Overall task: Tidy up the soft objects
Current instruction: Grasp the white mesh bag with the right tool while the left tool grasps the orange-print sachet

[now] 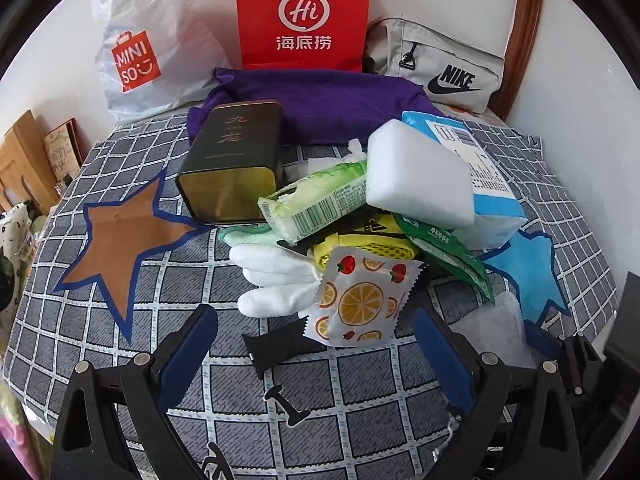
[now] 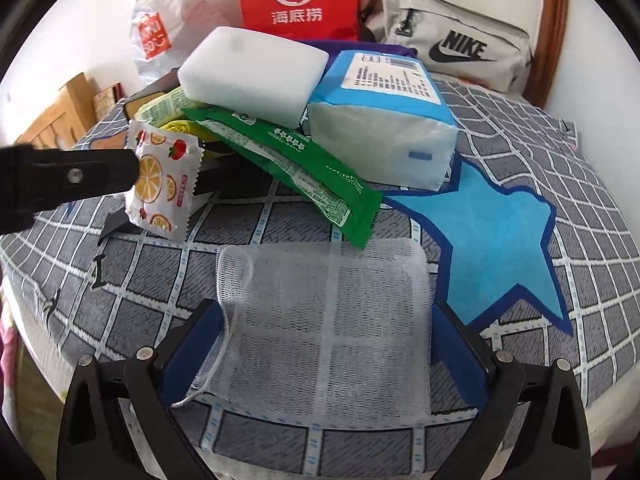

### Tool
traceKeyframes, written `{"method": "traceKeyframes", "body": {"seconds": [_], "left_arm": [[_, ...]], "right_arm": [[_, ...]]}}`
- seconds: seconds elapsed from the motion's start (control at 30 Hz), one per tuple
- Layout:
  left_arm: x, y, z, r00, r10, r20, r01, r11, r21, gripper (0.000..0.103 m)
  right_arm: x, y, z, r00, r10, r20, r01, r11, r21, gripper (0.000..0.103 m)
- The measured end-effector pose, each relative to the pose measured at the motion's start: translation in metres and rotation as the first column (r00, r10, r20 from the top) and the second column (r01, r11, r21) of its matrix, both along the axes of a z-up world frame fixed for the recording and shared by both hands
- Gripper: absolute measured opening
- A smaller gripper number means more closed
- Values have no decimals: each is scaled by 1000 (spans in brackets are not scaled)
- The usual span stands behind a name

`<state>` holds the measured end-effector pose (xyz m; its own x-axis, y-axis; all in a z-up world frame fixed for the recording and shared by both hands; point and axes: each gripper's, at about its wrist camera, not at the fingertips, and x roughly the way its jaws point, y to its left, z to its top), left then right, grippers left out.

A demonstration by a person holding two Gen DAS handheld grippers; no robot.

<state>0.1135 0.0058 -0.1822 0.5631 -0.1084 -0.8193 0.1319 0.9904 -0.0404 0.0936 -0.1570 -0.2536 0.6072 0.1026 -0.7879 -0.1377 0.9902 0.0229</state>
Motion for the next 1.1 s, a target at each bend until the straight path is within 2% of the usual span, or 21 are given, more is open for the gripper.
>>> {"method": "traceKeyframes", "body": {"seconds": [0.2, 0.3, 0.37, 0.47, 0.53, 0.63, 0.73, 0.8, 0.9, 0.93, 1.1], "left_arm": [[4, -14, -8, 1000, -25, 2, 24, 999, 49, 99], [7, -22, -15, 999, -35, -6, 36, 997, 73, 99], [9, -27, -20, 999, -32, -6, 33, 995, 94, 99], [12, -34, -25, 1000, -19, -6, 20, 991, 130, 99], [15, -35, -28, 1000, 5, 2, -5, 988, 153, 99], [17, -32, -30, 1000, 12, -12, -10, 991, 136, 97], [18, -24, -29, 1000, 18, -24, -15, 994, 112, 77], [17, -17, -27, 999, 12, -45, -9, 998, 67, 61], [15, -5, -24, 998, 1, -66, -2, 1000, -10, 47], [14, -1, -23, 998, -1, -69, -1, 1000, -30, 46], [6, 14, -17, 997, -9, -71, 4, 998, -70, 34]], "right_arm": [[-4, -18, 4, 998, 49, 25, -50, 999, 15, 73], [-4, -32, 5, 998, 55, 33, -57, 997, 46, 57], [-4, -40, 6, 997, 60, 40, -62, 997, 50, 40], [-2, -51, 6, 998, 56, 38, -59, 995, 76, 25], [-1, -55, 7, 999, 44, 31, -47, 995, 93, 20], [-1, -53, 8, 998, 55, 34, -58, 995, 77, 20], [-2, -49, 9, 995, 95, 31, -97, 991, 89, 17], [-3, -44, 10, 992, 122, 26, -125, 984, 125, 17], [-4, -36, 13, 987, 162, 22, -163, 972, 166, 17], [-5, -32, 14, 984, 174, 21, -175, 969, 175, 17], [-10, -23, 21, 979, 204, 30, -206, 959, 194, 17]]}}
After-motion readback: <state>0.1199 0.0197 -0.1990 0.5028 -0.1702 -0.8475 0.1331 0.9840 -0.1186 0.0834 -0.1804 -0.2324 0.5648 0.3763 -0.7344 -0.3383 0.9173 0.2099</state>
